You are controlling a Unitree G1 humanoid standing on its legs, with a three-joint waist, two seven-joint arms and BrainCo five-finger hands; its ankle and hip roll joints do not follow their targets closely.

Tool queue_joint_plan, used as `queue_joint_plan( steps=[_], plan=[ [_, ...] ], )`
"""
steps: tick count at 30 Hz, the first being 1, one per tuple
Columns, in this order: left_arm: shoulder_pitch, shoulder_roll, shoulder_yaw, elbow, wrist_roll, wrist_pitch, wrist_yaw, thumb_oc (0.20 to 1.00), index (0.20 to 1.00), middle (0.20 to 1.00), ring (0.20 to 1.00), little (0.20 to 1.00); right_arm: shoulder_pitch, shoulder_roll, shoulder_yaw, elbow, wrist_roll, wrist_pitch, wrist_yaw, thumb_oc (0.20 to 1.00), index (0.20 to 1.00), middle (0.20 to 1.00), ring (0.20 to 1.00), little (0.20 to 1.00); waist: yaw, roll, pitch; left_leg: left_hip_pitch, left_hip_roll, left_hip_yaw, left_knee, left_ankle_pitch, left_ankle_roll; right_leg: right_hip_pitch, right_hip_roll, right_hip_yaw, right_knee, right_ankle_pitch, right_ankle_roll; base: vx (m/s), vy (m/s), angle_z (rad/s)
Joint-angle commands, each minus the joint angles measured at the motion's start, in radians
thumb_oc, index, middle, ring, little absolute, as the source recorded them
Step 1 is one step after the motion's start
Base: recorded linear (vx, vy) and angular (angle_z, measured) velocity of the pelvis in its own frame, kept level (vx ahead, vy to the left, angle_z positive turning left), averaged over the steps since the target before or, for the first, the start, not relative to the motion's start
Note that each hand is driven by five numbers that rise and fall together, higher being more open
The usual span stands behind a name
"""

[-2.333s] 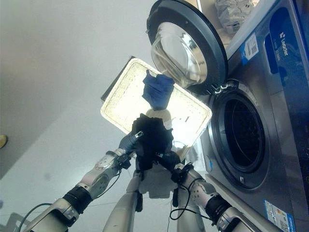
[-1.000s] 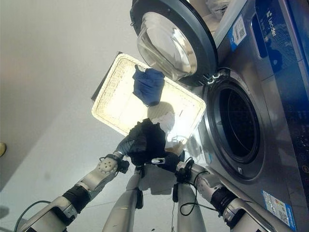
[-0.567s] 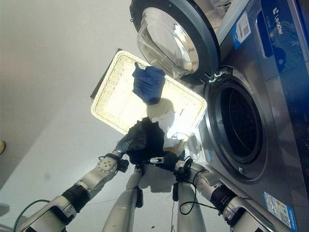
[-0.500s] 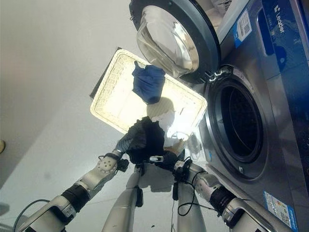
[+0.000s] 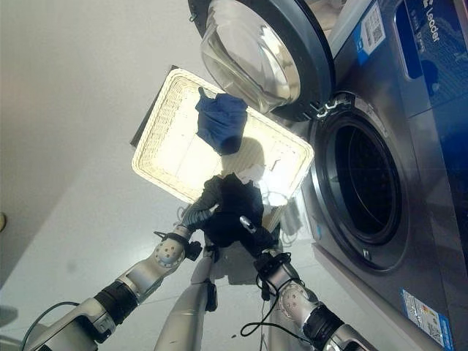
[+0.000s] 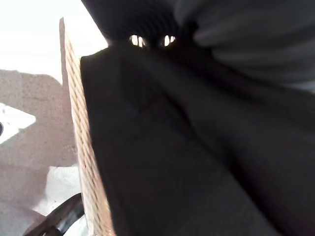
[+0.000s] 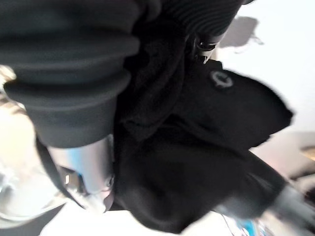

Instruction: Put the clothes into the washing machine.

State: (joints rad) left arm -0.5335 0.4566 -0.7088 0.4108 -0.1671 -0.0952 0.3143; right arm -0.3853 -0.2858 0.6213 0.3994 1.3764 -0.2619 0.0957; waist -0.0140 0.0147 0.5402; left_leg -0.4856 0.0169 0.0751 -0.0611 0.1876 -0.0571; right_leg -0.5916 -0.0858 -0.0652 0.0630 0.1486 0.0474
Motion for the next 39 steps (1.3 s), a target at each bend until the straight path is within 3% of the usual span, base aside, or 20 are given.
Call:
queue_joint_plan(
  steps=[1, 2, 4, 11, 13, 15, 17, 18, 19, 21, 22, 24, 25, 26, 30, 31, 33, 39],
  plan=[
    [0.071, -0.011, -0.046, -0.098, 0.082, -0.005, -0.019, 0.2, 0.2, 0.2, 0.2, 0.2, -0.019, 0.037, -0.029, -0.097, -0.024, -0.062, -0.024, 1.0, 1.0, 1.0, 1.0, 1.0, -0.036, 0.028, -0.02, -0.019, -0.103, 0.013, 0.116, -0.111, 0.024, 0.025, 0.042, -0.046, -0.038, 0.005, 0.05, 0.0, 0.0, 0.0],
    [0.067, -0.01, -0.045, -0.097, 0.083, -0.003, -0.021, 0.2, 0.2, 0.2, 0.2, 0.2, -0.024, 0.038, -0.03, -0.097, -0.026, -0.062, -0.026, 0.793, 0.793, 0.793, 0.793, 0.793, -0.037, 0.027, -0.02, -0.025, -0.104, 0.014, 0.117, -0.108, 0.025, 0.019, 0.041, -0.045, -0.037, 0.008, 0.049, 0.0, 0.0, 0.0],
    [0.06, -0.008, -0.059, -0.088, 0.093, 0.019, -0.034, 0.2, 0.2, 0.2, 0.2, 0.2, -0.023, 0.038, -0.028, -0.096, -0.039, -0.066, -0.024, 0.2, 0.2, 0.2, 0.2, 0.2, -0.037, 0.027, -0.02, -0.016, -0.103, 0.009, 0.117, -0.112, 0.025, 0.028, 0.042, -0.044, -0.037, 0.004, 0.05, 0.0, 0.0, 0.0],
    [0.044, -0.005, -0.071, -0.07, 0.092, 0.058, -0.068, 0.2, 0.2, 0.2, 0.2, 0.2, -0.028, 0.032, -0.019, -0.102, -0.065, -0.044, -0.029, 0.2, 0.2, 0.2, 0.2, 0.2, -0.041, 0.022, -0.02, -0.015, -0.103, 0.003, 0.119, -0.108, 0.024, 0.03, 0.045, -0.038, -0.031, 0.003, 0.05, 0.0, -0.014, 0.0],
    [0.042, -0.006, -0.072, -0.066, 0.103, 0.065, -0.074, 0.2, 0.2, 0.2, 0.2, 0.2, -0.032, 0.028, -0.015, -0.101, -0.083, -0.003, -0.029, 0.2, 0.2, 0.2, 0.2, 0.2, -0.042, 0.022, -0.02, -0.015, -0.102, 0.001, 0.119, -0.108, 0.024, 0.029, 0.049, -0.035, -0.027, 0.0, 0.048, -0.01, -0.039, 0.0],
    [0.039, -0.01, -0.075, -0.057, 0.115, 0.066, -0.075, 0.2, 0.2, 0.2, 0.2, 0.2, -0.035, 0.016, -0.004, -0.088, -0.153, 0.129, -0.021, 0.2, 0.2, 0.2, 0.2, 0.2, -0.042, 0.023, -0.02, -0.009, -0.101, -0.007, 0.119, -0.112, 0.026, 0.034, 0.056, -0.028, -0.016, -0.011, 0.045, -0.01, -0.066, -0.01],
    [0.025, -0.004, -0.071, -0.046, 0.129, 0.063, -0.088, 0.231, 0.231, 0.231, 0.231, 0.231, -0.051, -0.006, 0.014, -0.062, -0.197, 0.228, 0.02, 0.2, 0.2, 0.2, 0.2, 0.2, -0.04, 0.022, -0.02, -0.016, -0.102, -0.018, 0.136, -0.116, 0.026, 0.029, 0.059, -0.022, 0.007, -0.025, 0.041, -0.03, -0.094, -0.01],
    [0.02, -0.001, -0.07, -0.044, 0.129, 0.061, -0.09, 0.247, 0.247, 0.247, 0.247, 0.247, -0.057, -0.011, 0.016, -0.058, -0.206, 0.245, 0.028, 0.2, 0.2, 0.2, 0.2, 0.2, -0.04, 0.021, -0.02, -0.023, -0.102, -0.019, 0.138, -0.113, 0.026, 0.023, 0.059, -0.021, 0.01, -0.023, 0.041, -0.04, -0.125, 0.0],
    [0.01, 0.01, -0.063, -0.03, 0.129, 0.048, -0.103, 0.329, 0.329, 0.329, 0.329, 0.329, -0.069, -0.043, 0.03, -0.044, -0.242, 0.328, 0.091, 0.2, 0.2, 0.2, 0.2, 0.2, -0.038, 0.02, -0.02, -0.025, -0.103, -0.026, 0.15, -0.115, 0.025, 0.022, 0.061, -0.019, 0.03, -0.034, 0.038, -0.03, -0.121, 0.02],
    [0.006, 0.023, -0.059, -0.028, 0.121, 0.043, -0.103, 0.492, 0.492, 0.492, 0.492, 0.492, -0.076, -0.074, 0.041, -0.039, -0.263, 0.406, 0.152, 0.2, 0.2, 0.2, 0.2, 0.2, -0.035, 0.019, -0.02, -0.019, -0.102, -0.035, 0.159, -0.12, 0.024, 0.029, 0.062, -0.021, 0.047, -0.048, 0.037, -0.01, -0.123, 0.05],
    [0.004, 0.03, -0.054, -0.025, 0.115, 0.038, -0.109, 0.529, 0.529, 0.529, 0.529, 0.529, -0.078, -0.09, 0.048, -0.036, -0.276, 0.446, 0.198, 0.2, 0.2, 0.2, 0.2, 0.2, -0.033, 0.018, -0.02, -0.019, -0.103, -0.039, 0.166, -0.121, 0.024, 0.032, 0.063, -0.022, 0.057, -0.054, 0.036, -0.02, -0.122, 0.06],
    [-0.007, 0.051, -0.043, -0.022, 0.085, 0.034, -0.131, 0.595, 0.595, 0.595, 0.595, 0.595, -0.091, -0.133, 0.055, -0.031, -0.221, 0.459, 0.27, 0.2, 0.2, 0.2, 0.2, 0.2, -0.028, 0.017, -0.02, -0.019, -0.101, -0.046, 0.178, -0.122, 0.022, 0.034, 0.062, -0.028, 0.08, -0.068, 0.035, -0.03, -0.136, 0.06],
    [-0.01, 0.053, -0.041, -0.022, 0.077, 0.034, -0.134, 0.733, 0.733, 0.733, 0.733, 0.733, -0.095, -0.136, 0.055, -0.03, -0.208, 0.458, 0.28, 0.2, 0.2, 0.2, 0.2, 0.2, -0.028, 0.017, -0.02, -0.024, -0.101, -0.046, 0.179, -0.119, 0.022, 0.029, 0.062, -0.029, 0.081, -0.066, 0.035, -0.02, -0.127, 0.08],
    [-0.011, 0.057, -0.032, -0.021, 0.031, 0.039, -0.144, 1.0, 1.0, 1.0, 1.0, 1.0, -0.094, -0.141, 0.051, -0.035, -0.136, 0.436, 0.293, 0.2, 0.2, 0.2, 0.2, 0.2, -0.028, 0.018, -0.02, -0.026, -0.098, -0.047, 0.186, -0.12, 0.02, 0.028, 0.061, -0.034, 0.094, -0.073, 0.035, -0.02, -0.088, 0.08],
    [-0.003, 0.049, -0.022, -0.014, -0.085, 0.051, -0.119, 1.0, 1.0, 1.0, 1.0, 1.0, -0.085, -0.121, 0.032, -0.045, 0.017, 0.377, 0.292, 0.2, 0.2, 0.2, 0.2, 0.2, -0.029, 0.022, -0.02, -0.023, -0.093, -0.045, 0.187, -0.121, 0.017, 0.029, 0.061, -0.039, 0.103, -0.082, 0.035, -0.02, -0.085, 0.06],
    [0.022, 0.017, 0.012, 0.004, -0.171, 0.046, -0.074, 1.0, 1.0, 1.0, 1.0, 1.0, -0.067, -0.073, 0.002, -0.054, 0.107, 0.316, 0.284, 0.2, 0.2, 0.2, 0.2, 0.2, -0.03, 0.029, -0.02, -0.024, -0.09, -0.045, 0.168, -0.113, 0.016, 0.024, 0.066, -0.04, 0.1, -0.083, 0.033, -0.05, -0.099, 0.01],
    [0.046, -0.012, 0.043, 0.019, -0.22, 0.036, -0.001, 1.0, 1.0, 1.0, 1.0, 1.0, -0.05, -0.038, -0.014, -0.061, 0.164, 0.277, 0.287, 0.2, 0.2, 0.2, 0.2, 0.2, -0.031, 0.035, -0.02, -0.029, -0.087, -0.043, 0.151, -0.105, 0.015, 0.016, 0.066, -0.039, 0.094, -0.082, 0.033, -0.06, -0.106, -0.06],
    [0.089, -0.035, 0.141, 0.084, -0.286, -0.014, 0.152, 1.0, 1.0, 1.0, 1.0, 1.0, -0.052, -0.006, -0.08, -0.036, 0.342, 0.247, 0.291, 0.2, 0.2, 0.2, 0.2, 0.2, -0.028, 0.067, -0.02, -0.042, -0.086, -0.033, 0.133, -0.09, 0.008, -0.004, 0.062, -0.04, 0.093, -0.086, 0.027, -0.03, -0.064, -0.06]
  ],
)
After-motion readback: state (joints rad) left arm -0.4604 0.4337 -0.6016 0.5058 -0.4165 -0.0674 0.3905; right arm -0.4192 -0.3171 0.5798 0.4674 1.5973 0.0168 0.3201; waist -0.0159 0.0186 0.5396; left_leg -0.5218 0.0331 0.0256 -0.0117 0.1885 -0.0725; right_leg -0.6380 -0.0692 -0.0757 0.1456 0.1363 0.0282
